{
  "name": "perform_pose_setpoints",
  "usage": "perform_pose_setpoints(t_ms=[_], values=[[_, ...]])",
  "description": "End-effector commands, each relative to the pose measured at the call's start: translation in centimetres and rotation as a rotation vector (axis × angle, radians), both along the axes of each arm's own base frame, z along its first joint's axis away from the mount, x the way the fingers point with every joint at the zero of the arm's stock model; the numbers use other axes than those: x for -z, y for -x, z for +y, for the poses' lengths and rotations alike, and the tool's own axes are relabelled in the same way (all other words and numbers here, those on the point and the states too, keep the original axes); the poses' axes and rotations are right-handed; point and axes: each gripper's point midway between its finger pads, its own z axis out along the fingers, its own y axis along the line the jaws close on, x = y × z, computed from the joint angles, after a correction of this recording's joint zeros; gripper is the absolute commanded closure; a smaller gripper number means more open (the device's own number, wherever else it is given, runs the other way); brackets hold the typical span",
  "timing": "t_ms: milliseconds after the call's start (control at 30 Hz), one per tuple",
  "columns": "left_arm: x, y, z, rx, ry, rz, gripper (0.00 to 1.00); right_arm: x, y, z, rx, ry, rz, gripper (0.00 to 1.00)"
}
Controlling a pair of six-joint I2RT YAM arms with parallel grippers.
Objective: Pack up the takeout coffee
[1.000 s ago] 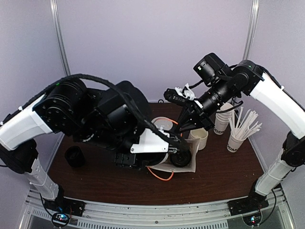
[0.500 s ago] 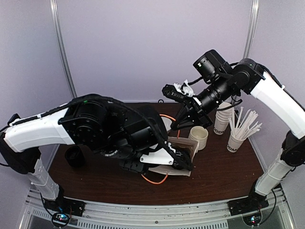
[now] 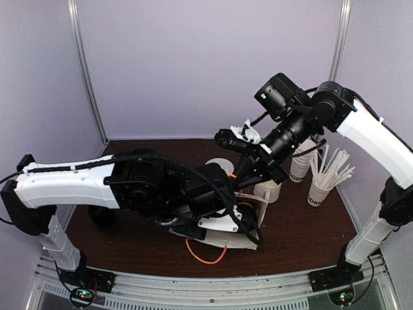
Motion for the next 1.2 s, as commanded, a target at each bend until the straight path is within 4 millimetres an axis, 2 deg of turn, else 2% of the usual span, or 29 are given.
perform_pose_setpoints(t_ms=[0, 500, 767, 1000, 1167], values=[[0.2, -1.1, -1.1, 0.005, 0.025, -0.057, 0.39, -0.4, 0.9, 0.2, -0.034, -0.005, 0.016, 1.0], [4.8, -3.6, -1.0, -0.01, -0.015, -0.075, 0.4, -0.7, 1.3, 0.8, -0.055, -0.005, 0.024, 1.0], [6.0, -5.1, -1.6, -0.016, -0.009, -0.094, 0.4, -0.6, 1.5, 1.0, -0.07, -0.002, 0.044, 1.0], [5.3, -5.2, -2.4, 0.011, 0.035, -0.094, 0.4, -0.4, 1.5, 1.2, -0.076, 0.005, 0.05, 1.0], [6.1, -5.9, -1.9, -0.002, 0.004, -0.103, 0.4, -0.5, 1.6, 1.2, -0.083, 0.005, 0.054, 1.0]])
